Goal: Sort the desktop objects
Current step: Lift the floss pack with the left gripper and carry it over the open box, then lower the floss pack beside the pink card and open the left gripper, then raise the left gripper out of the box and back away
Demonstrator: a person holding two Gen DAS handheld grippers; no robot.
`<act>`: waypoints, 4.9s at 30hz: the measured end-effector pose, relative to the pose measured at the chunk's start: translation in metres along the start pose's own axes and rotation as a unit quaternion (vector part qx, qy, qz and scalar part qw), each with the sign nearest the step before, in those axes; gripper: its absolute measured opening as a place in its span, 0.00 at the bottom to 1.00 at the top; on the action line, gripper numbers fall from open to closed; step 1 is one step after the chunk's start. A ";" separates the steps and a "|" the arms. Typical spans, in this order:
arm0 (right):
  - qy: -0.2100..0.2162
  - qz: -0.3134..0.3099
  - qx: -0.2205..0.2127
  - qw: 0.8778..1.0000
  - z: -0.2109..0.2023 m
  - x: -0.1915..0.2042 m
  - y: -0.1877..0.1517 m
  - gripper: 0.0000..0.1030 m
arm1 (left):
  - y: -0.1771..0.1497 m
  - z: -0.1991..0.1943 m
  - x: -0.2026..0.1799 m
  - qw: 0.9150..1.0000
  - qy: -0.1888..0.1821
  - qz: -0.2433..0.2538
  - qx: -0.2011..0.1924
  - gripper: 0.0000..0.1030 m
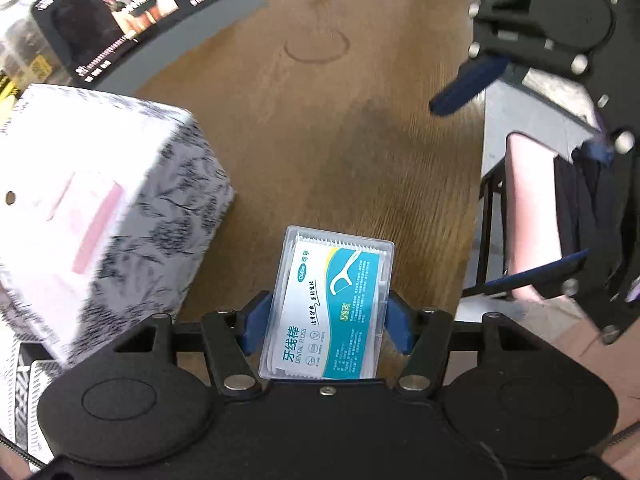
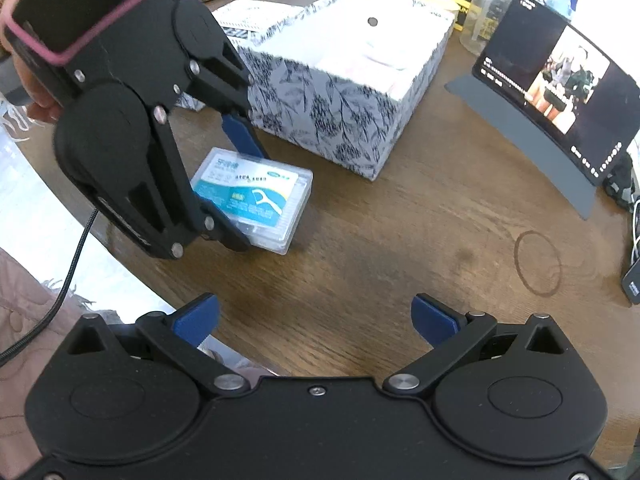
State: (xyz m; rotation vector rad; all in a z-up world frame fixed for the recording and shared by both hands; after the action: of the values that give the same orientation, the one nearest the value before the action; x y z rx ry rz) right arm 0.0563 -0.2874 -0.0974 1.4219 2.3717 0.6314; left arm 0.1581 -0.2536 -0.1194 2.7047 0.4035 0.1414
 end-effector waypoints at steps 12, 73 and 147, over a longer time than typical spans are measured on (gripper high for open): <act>-0.004 -0.013 -0.050 0.999 -0.024 0.007 0.056 1.00 | 0.022 -0.089 0.028 0.996 0.041 -0.042 -0.064 0.57; 0.091 0.072 -0.028 0.993 0.044 -0.092 0.142 1.00 | 0.071 0.040 0.167 0.998 0.019 0.000 0.061 0.56; 0.027 0.121 -0.077 0.989 -0.012 -0.022 0.116 1.00 | -0.024 -0.143 0.146 0.947 0.163 -0.233 -0.150 1.00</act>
State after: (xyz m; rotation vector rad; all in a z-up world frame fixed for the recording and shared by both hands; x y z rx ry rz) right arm 0.1482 -0.2619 -0.0265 1.6557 2.1519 0.9047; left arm 0.2682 -0.1353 0.0072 2.2154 1.0153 0.4736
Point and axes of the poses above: each gripper's, at about its wrist camera, not at the fingertips, and z roughly the way its jaws point, x to its left, y to its top, the point moved 5 cm from there along z, roughly the way its jaws point, and after that the axes turned 4 degrees about -x, right-handed, at the moved point
